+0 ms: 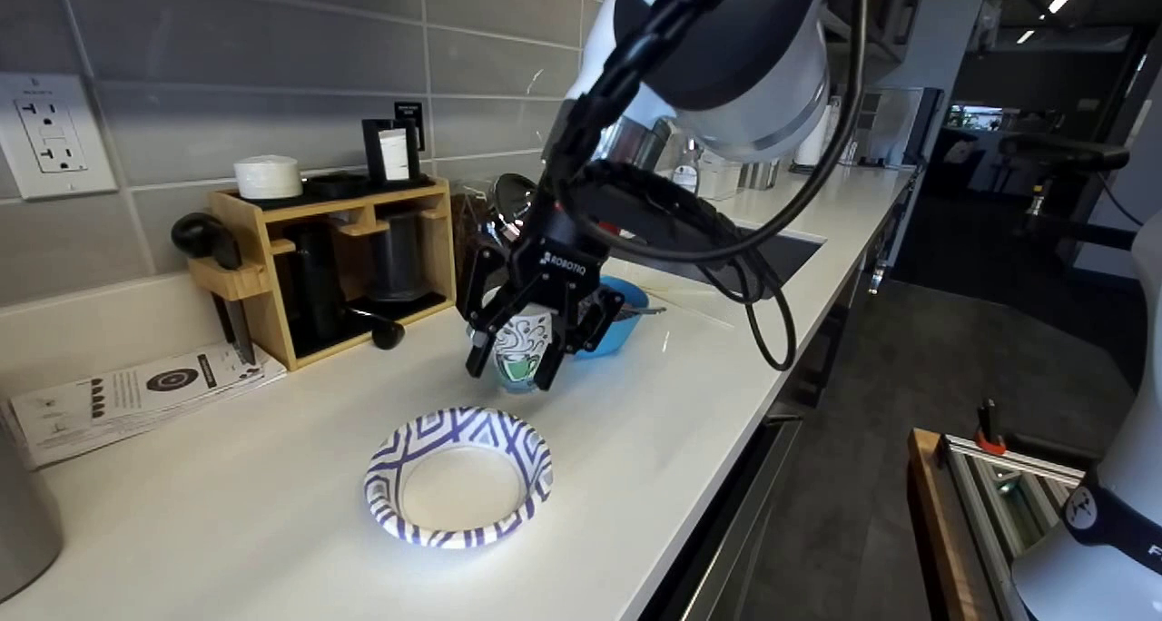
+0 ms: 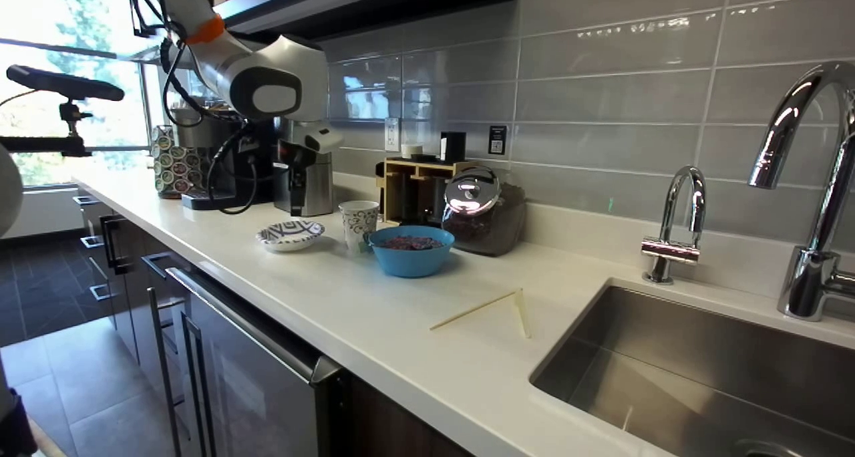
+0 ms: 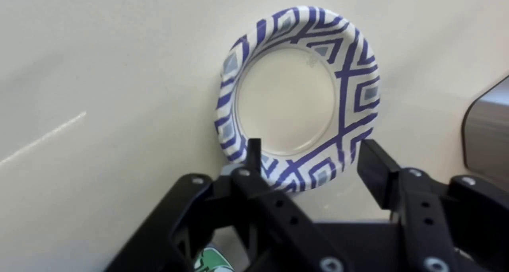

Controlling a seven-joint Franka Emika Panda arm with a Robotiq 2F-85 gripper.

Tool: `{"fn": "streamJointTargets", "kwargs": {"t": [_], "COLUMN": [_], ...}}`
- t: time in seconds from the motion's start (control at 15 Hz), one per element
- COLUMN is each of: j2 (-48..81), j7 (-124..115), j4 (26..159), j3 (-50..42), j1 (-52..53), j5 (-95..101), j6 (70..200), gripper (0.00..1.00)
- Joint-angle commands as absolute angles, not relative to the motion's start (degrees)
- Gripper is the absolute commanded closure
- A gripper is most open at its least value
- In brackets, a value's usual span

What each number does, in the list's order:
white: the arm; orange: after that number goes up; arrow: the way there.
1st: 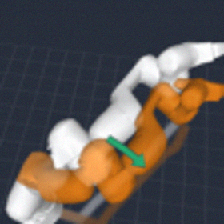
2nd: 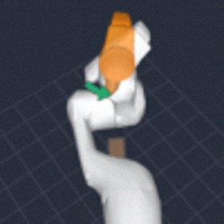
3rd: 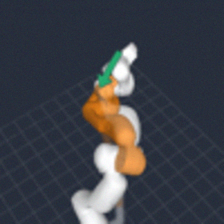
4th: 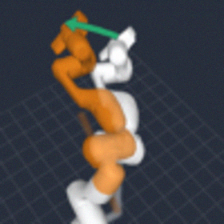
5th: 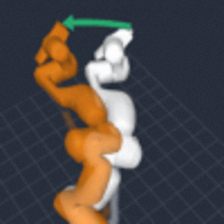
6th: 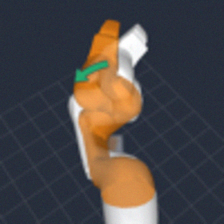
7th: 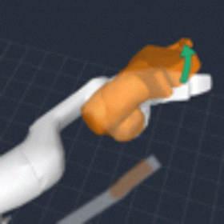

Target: Pick up the plate and pour it's contents in the bowl

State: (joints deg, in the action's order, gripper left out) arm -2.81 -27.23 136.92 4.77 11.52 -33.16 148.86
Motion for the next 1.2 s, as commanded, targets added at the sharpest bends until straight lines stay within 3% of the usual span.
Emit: {"fn": "streamJointTargets", "kwargs": {"t": [0.0, 0.47, 1.13], "j2": [-10.4, -19.9, -16.6], "j7": [-30.4, -29.9, -30.2], "j4": [140.5, 142.9, 140.8], "j3": [5.6, 5.2, 5.7], "j1": [9.0, 4.9, 4.9], "j5": [-27.7, -18.9, -20.8], "j6": [143.8, 129.9, 133.2], "gripper": [0.01, 0.00, 0.00]}}
